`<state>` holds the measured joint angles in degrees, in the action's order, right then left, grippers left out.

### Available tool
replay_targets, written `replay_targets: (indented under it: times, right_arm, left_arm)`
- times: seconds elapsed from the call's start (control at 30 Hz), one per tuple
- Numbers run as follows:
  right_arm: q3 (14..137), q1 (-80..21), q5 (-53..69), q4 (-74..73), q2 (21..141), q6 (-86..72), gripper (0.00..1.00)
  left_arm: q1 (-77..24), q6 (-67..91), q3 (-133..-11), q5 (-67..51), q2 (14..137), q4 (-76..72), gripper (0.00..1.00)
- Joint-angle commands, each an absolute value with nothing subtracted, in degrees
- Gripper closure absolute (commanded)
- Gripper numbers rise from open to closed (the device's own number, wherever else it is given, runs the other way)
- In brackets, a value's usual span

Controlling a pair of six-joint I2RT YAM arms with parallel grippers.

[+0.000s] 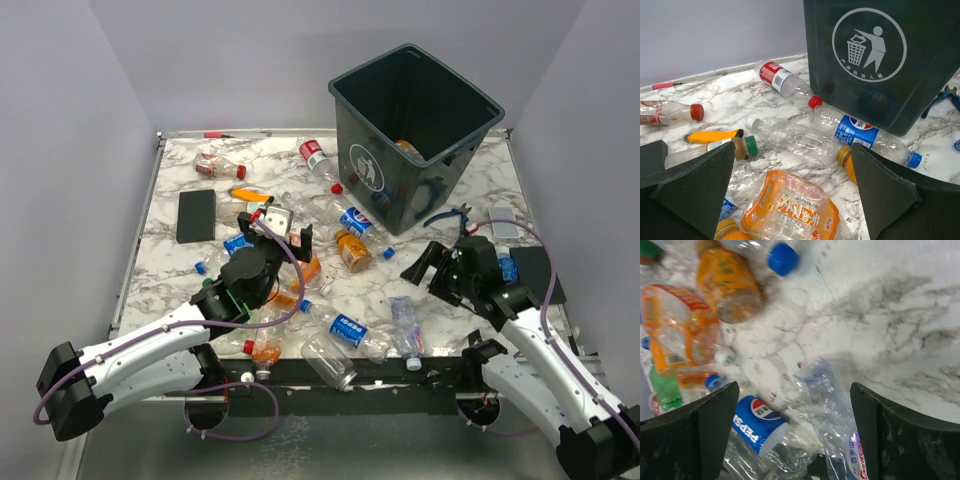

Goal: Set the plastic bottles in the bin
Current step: Pick up the plastic bottle at the center of the board.

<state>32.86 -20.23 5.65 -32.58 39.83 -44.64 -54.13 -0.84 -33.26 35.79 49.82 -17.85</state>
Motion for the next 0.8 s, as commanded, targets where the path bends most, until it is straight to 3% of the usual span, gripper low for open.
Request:
replay_targets:
  times: [0.0, 0.27, 0.77]
  right_arm:
    - [31.99, -20.18, 5.25, -38.46, 44.01, -48.45, 0.05]
    - [29.81, -21.45, 8.70, -36.00, 52.23, -44.66, 0.09]
    - [29.89, -35.71, -4.95, -34.45, 62.63, -47.25, 0.06]
  left_arm:
    - [-54.34, -0.21, -35.05, 35.12, 51.05, -16.22, 0.01]
    - [-54.36, 3.00, -36.14, 31.73, 52.73, -15.21, 0.01]
    - [-54.36, 3.56, -36.64, 30.78, 52.40, -14.36, 0.01]
